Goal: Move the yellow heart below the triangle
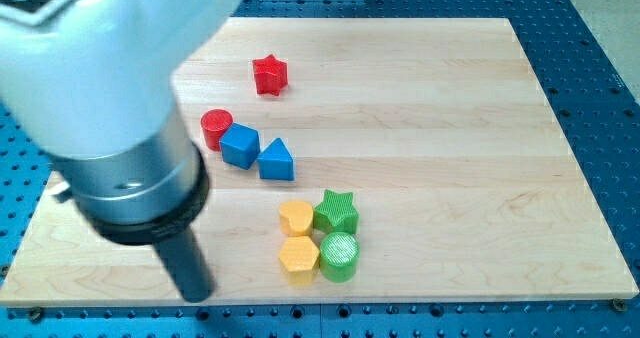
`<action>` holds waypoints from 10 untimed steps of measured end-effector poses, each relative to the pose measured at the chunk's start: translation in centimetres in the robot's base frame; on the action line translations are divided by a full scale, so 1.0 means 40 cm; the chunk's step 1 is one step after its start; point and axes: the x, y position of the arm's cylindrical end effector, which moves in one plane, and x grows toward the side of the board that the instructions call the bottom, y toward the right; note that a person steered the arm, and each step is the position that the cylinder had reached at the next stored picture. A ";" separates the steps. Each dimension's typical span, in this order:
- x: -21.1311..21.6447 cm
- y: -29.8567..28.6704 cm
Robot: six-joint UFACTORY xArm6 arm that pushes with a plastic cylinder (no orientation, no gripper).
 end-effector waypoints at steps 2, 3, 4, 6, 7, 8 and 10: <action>0.000 0.295; 0.000 0.407; 0.000 0.515; 0.001 0.470; 0.000 0.356; 0.000 0.270; -0.085 0.210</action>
